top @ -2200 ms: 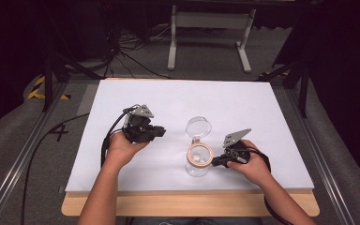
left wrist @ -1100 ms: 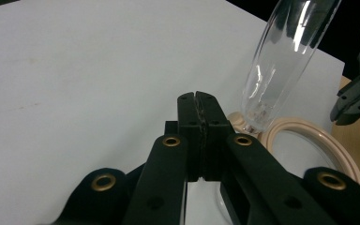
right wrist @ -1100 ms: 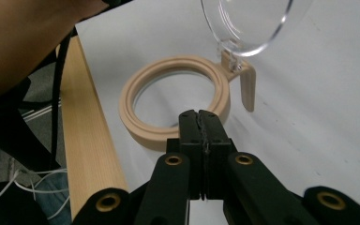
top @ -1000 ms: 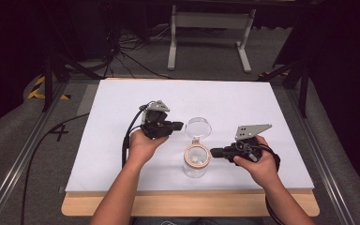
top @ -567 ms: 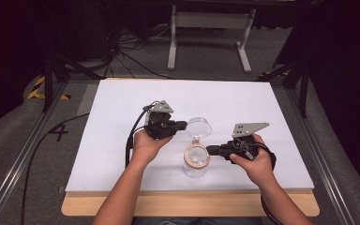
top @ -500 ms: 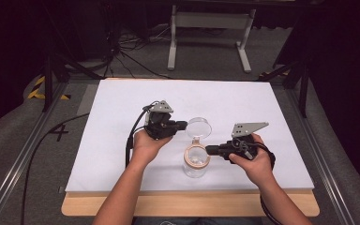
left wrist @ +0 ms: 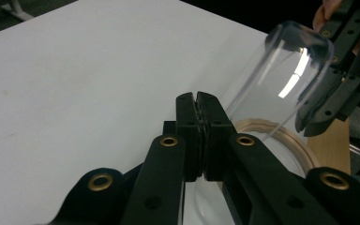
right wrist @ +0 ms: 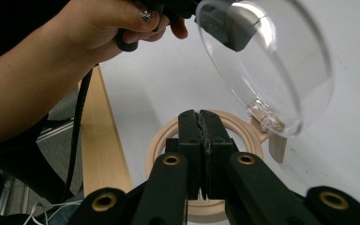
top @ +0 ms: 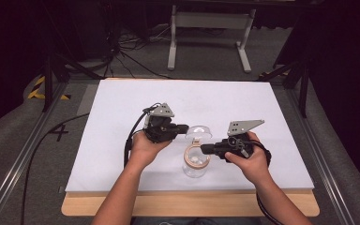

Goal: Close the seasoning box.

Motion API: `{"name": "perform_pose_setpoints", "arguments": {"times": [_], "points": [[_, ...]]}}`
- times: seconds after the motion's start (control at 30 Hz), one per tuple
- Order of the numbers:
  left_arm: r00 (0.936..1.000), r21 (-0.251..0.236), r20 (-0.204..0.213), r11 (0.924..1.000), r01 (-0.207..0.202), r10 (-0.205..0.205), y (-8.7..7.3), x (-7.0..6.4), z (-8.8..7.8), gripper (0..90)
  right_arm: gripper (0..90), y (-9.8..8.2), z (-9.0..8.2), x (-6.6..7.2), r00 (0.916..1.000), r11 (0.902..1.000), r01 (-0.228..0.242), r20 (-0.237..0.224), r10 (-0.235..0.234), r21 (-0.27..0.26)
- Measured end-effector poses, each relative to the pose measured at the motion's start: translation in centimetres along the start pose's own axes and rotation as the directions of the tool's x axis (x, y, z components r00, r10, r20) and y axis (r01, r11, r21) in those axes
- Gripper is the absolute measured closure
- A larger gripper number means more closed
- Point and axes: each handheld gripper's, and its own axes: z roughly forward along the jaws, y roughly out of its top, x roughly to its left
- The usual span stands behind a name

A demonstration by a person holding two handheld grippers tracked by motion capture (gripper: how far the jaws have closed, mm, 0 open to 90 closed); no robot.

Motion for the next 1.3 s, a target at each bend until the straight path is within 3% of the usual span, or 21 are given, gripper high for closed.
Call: {"name": "perform_pose_setpoints", "arguments": {"times": [0.2, 0.37, 0.47, 0.7, 1.1, 1.3], "points": [[0.999, 0.03, -0.012, 0.9987, -0.042, 0.042, 0.4, -0.6, -0.4, 88.0, 88.6, 0.1, -0.1, 0.3, 0.9999, 0.9998, 0.008, -0.008, -0.008, 0.019], [0.999, 0.045, -0.014, 0.9981, -0.042, 0.042, 0.4, -0.6, -0.9, 87.7, 88.9, 0.2, -0.2, 0.7, 0.9997, 0.9989, 0.024, -0.002, -0.024, 0.04], [0.9985, 0.078, -0.023, 0.9958, -0.048, 0.05, 0.3, -0.2, -1.7, 87.7, 88.9, 0.2, -0.2, 1.0, 0.9997, 0.9972, 0.025, -0.008, -0.025, 0.07], [0.9983, 0.09, -0.032, 0.995, -0.045, 0.048, -0.2, 0.3, -3.2, 86.3, 89.5, 0.0, -0.4, 1.3, 0.9996, 0.9932, 0.026, -0.014, -0.024, 0.113], [0.9978, 0.126, -0.061, 0.9919, -0.016, 0.023, -1.2, 1.5, -4.2, 84.5, 89.7, -0.7, -0.4, 1.2, 0.9997, 0.9764, 0.018, -0.018, -0.014, 0.215], [0.9983, 0.135, -0.055, 0.9908, -0.011, 0.019, -1.4, 1.6, -4.1, 84.5, 89.7, -0.9, -0.3, 1.2, 0.9996, 0.9651, 0.021, -0.023, -0.016, 0.261]]}}
